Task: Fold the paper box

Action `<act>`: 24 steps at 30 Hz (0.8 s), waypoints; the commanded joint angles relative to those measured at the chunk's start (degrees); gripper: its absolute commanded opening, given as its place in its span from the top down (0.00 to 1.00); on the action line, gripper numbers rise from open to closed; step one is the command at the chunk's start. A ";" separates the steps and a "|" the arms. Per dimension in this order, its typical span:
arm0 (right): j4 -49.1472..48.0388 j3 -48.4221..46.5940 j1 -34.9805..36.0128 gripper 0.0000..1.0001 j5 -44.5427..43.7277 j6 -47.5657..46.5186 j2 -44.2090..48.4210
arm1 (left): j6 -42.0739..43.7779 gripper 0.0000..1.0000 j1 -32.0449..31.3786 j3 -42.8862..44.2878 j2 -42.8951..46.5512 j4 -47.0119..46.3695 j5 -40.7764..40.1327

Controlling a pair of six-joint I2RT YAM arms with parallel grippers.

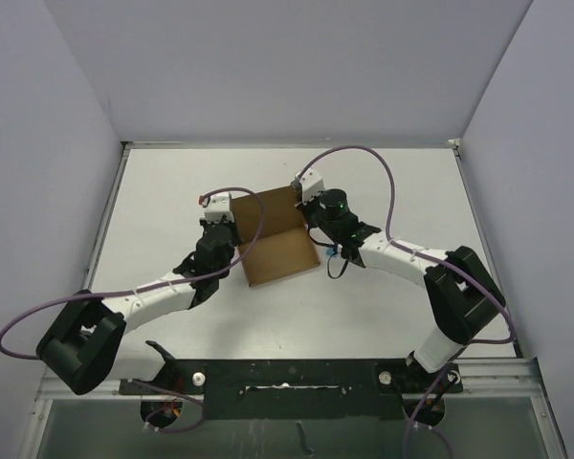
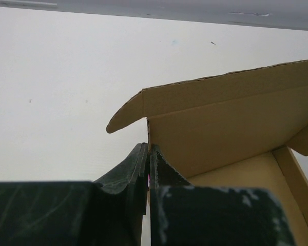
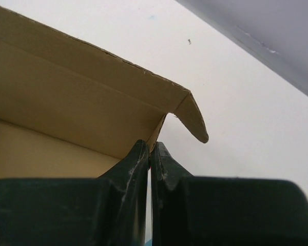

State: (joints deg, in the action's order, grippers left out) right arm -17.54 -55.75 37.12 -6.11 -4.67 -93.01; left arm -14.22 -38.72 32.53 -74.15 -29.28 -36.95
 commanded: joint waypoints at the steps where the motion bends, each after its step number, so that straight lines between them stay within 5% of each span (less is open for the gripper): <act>1: -12.30 -1.78 1.16 1.00 -0.44 -3.40 -1.13 | 0.49 1.00 0.65 3.26 -4.03 -10.82 9.47; 24: -17.70 8.28 -0.32 1.00 -0.26 3.83 0.23 | -2.64 1.00 -2.03 -3.00 -7.56 -17.91 8.12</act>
State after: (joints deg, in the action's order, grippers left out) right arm -32.18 -48.05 35.59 -9.47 -4.51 -95.13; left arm -14.09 -38.39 30.17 -81.71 -41.82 -32.16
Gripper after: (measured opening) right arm 0.036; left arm 0.013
